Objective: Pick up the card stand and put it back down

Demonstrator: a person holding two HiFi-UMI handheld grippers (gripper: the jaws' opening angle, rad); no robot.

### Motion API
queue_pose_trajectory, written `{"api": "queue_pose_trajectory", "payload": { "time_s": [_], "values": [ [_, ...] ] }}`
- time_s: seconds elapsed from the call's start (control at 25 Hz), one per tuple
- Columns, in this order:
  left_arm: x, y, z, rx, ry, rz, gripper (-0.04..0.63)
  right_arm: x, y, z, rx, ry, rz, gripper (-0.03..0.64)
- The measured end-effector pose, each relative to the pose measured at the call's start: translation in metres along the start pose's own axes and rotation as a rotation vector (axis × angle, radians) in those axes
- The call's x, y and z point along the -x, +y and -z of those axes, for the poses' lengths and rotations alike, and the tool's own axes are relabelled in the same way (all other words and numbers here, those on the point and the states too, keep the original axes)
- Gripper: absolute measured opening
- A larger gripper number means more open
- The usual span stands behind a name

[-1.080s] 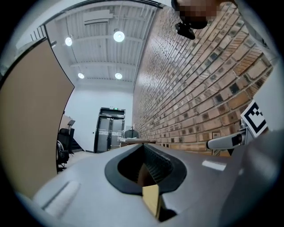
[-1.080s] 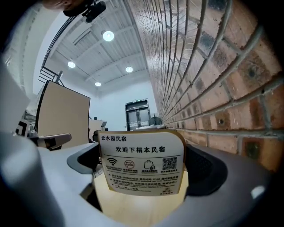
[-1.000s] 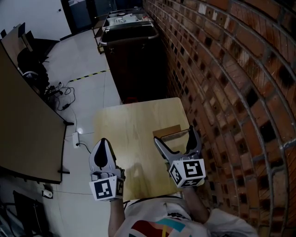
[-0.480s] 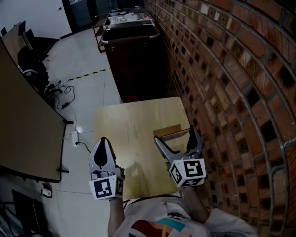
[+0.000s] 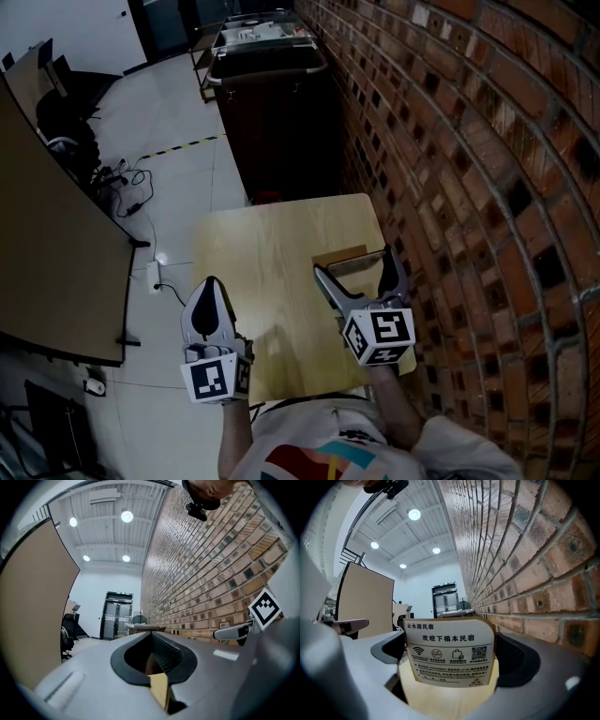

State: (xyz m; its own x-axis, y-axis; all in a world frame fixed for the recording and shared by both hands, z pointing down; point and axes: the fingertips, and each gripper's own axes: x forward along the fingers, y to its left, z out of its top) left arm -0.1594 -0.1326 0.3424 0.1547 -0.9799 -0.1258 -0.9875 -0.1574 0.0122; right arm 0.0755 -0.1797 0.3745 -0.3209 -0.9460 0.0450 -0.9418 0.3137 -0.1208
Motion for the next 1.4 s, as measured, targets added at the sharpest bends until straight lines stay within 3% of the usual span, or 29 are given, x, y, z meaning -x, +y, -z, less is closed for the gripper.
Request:
{"api": "queue_pose_trajectory", "payload": {
  "time_s": [0.24, 0.56, 0.8, 1.4],
  "values": [
    [-0.002, 0.006, 0.005, 0.008, 0.011, -0.013, -0.006, -0.04, -0.009, 0.017, 0.031, 0.034, 0.002, 0.575],
    [-0.001, 0.017, 0.022, -0.012, 0.071, -0.031, -0.006, -0.155, -0.06, 0.117, -0.007, 0.28, 0.089, 0.575],
    [-0.008, 0.033, 0.04, -0.021, 0.131, -0.067, -0.006, -0.204, -0.076, 0.161, -0.005, 0.375, 0.098, 0.575],
    [-0.033, 0.048, 0.063, -0.021, 0.179, -0.096, -0.006, -0.252, -0.078, 0.209, -0.032, 0.469, 0.101, 0.575]
  ]
}}
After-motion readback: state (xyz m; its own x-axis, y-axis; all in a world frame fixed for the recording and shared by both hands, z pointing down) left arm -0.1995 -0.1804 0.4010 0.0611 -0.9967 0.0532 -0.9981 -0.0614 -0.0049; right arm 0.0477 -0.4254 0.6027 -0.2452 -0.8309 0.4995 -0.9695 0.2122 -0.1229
